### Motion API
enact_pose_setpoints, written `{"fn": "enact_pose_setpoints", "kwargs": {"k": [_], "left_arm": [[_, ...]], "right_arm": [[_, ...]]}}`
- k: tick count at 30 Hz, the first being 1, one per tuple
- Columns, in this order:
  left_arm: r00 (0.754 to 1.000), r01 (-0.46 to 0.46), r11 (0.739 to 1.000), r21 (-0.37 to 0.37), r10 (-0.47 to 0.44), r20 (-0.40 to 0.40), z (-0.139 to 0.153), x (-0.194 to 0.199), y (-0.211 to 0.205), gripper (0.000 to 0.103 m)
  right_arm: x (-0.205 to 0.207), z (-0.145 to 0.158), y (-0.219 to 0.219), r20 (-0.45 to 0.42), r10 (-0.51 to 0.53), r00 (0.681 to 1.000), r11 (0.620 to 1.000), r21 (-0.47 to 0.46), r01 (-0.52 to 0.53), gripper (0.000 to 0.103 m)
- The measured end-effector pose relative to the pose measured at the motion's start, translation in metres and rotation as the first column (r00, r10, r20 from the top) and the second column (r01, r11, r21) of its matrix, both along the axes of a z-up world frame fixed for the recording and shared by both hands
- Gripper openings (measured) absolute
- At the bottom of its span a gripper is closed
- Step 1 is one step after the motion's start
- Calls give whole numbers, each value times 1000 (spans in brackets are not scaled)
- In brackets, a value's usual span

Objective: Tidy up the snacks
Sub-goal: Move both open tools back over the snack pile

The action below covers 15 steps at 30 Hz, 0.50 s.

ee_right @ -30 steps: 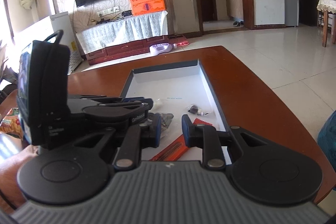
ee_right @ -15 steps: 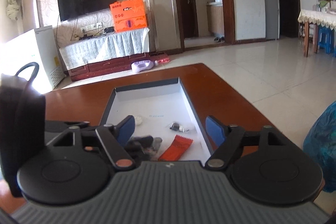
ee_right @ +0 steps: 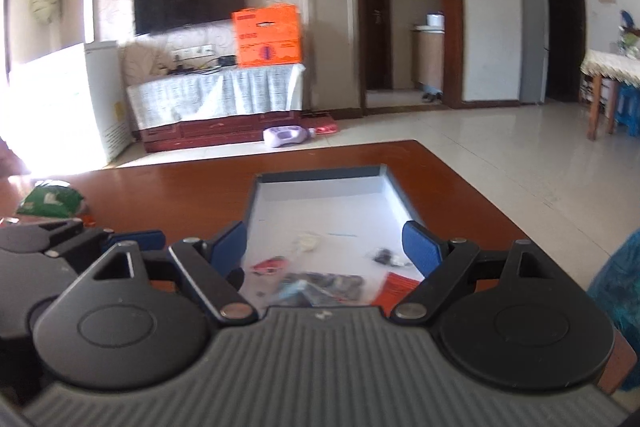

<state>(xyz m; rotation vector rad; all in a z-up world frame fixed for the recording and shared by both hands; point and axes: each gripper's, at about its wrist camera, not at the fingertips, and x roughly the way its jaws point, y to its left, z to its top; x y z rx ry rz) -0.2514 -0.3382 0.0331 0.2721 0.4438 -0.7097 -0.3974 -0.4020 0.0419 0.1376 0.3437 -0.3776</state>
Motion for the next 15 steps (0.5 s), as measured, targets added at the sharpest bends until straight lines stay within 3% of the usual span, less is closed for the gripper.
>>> {"fn": "enact_pose_setpoints", "kwargs": {"k": [9,15], "left_arm": [[981,-196,980,26,196,5,0,20,106,73],[933,-351,935,54,354,-64,-8,46,169,73]], "right_arm": [[18,7,34,13,103,995,995,14,-104,86],[32,7,56,3,143,990,990,15,-143,86]]}}
